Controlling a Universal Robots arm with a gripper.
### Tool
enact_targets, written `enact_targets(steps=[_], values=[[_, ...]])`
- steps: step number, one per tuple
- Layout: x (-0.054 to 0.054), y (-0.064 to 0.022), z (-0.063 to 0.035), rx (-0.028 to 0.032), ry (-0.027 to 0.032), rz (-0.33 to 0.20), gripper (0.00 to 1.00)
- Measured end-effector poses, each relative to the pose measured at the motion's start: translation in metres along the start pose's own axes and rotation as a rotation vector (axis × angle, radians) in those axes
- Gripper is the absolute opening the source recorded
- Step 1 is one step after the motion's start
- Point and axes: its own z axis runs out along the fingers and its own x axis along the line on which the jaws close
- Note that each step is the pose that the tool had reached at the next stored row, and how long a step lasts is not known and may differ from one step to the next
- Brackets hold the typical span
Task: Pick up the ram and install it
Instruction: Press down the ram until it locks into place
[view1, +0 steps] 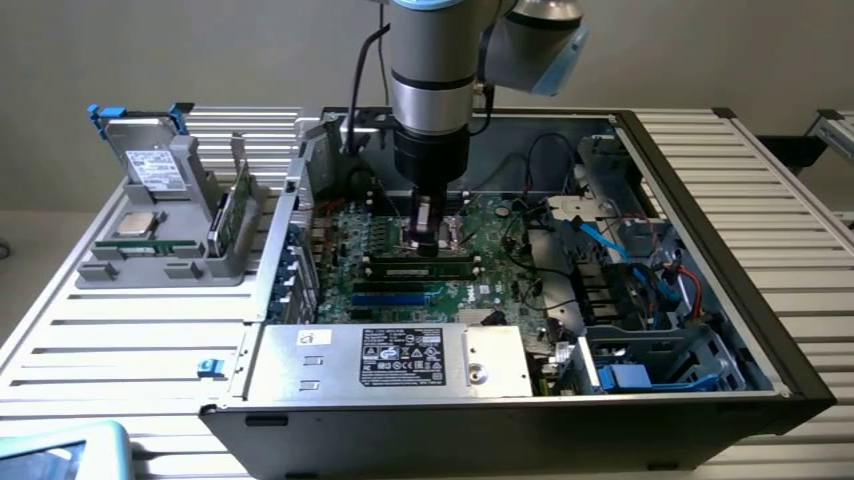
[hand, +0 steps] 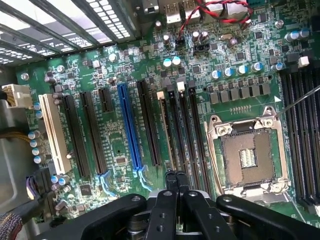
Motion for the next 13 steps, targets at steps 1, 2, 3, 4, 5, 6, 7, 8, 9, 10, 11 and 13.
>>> enact_targets(steps=[1, 2, 3, 4, 5, 6, 7, 8, 9, 10, 11, 13], values=[[0.0001, 0.0000, -0.0001, -0.0004, 0.0012, 0.010, 0.11], [0.0001, 0.0000, -0.0001, -0.0010, 0.0023, 0.021, 0.11], [0.0001, 0.0000, -0.0001, -0.0015, 0.0030, 0.033, 0.11], [0.0001, 0.0000, -0.0001, -0.0021, 0.0038, 0.044, 0.11], [0.0001, 0.0000, -0.0001, -0.0025, 0.0045, 0.055, 0.11], [0.0001, 0.0000, -0.0001, -0.0031, 0.0054, 0.067, 0.11], [0.0001, 0.0000, -0.0001, -0.0037, 0.0061, 0.079, 0.11], [0.0001, 0.0000, -0.0001, -0.0042, 0.0069, 0.090, 0.11], [0.0001, 0.0000, -0.0001, -0.0048, 0.0075, 0.102, 0.11], [0.0001, 0.0000, -0.0001, -0.0055, 0.0080, 0.114, 0.11], [0.0001, 0.0000, -0.0001, -0.0062, 0.0085, 0.126, 0.11], [0.0001, 0.0000, -0.0001, -0.0075, 0.0095, 0.150, 0.11]])
